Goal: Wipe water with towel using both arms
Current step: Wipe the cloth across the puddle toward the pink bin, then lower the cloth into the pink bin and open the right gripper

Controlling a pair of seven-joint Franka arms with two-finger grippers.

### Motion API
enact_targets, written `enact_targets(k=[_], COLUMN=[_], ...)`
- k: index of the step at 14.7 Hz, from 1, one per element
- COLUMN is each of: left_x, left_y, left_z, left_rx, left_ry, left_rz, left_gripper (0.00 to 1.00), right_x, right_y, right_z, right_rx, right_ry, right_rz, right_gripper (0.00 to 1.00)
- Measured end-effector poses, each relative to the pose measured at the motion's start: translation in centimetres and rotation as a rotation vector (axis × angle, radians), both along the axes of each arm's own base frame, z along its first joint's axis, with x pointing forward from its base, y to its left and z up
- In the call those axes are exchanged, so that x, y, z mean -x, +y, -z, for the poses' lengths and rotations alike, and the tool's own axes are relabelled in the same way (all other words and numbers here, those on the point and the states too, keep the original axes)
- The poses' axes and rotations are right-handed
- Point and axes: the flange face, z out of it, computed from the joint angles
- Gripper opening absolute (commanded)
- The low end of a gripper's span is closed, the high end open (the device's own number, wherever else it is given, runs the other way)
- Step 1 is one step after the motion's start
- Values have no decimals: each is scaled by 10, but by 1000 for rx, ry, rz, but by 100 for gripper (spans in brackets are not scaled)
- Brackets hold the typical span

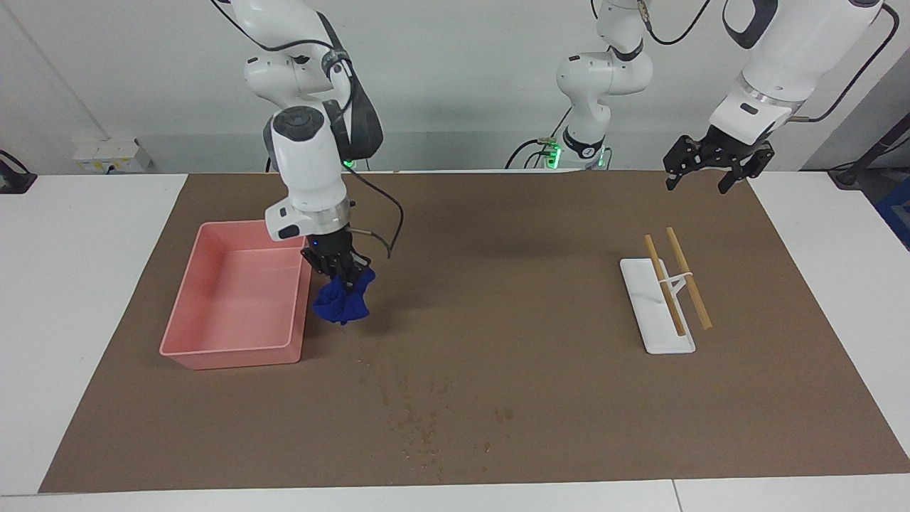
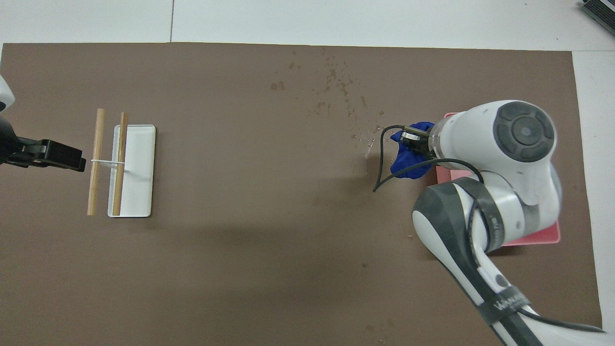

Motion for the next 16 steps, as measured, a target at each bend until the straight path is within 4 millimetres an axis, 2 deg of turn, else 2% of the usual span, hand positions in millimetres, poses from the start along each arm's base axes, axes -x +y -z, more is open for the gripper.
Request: enact_targets(k=[2, 3, 5, 7, 9, 14, 15, 16], left_x=[0, 0, 0, 0, 0, 0, 0, 0], left_y=[0, 0, 0, 0, 0, 0, 0, 0], left_z=[0, 0, 0, 0, 0, 0, 0, 0], left_rx=[0, 0, 0, 0, 0, 0, 0, 0], left_ry=[0, 0, 0, 0, 0, 0, 0, 0], left_rz=[0, 0, 0, 0, 0, 0, 0, 0], left_gripper=[100, 100, 100, 100, 100, 100, 100, 100], right_x=[21, 30, 38, 39, 39, 34, 36, 39], right_y=[-38, -59, -98, -135, -160, -185, -188, -189], right_z=[-31, -38, -33, -17, 3, 84, 97, 106], right_rx=[29, 40, 53, 62, 63, 50, 48, 47], right_ry=[29, 39, 59, 91, 123, 175, 178, 177], right_rz=[-35, -53, -66, -90, -106, -165, -169, -170], right_gripper=[0, 0, 0, 0, 0, 0, 53, 76])
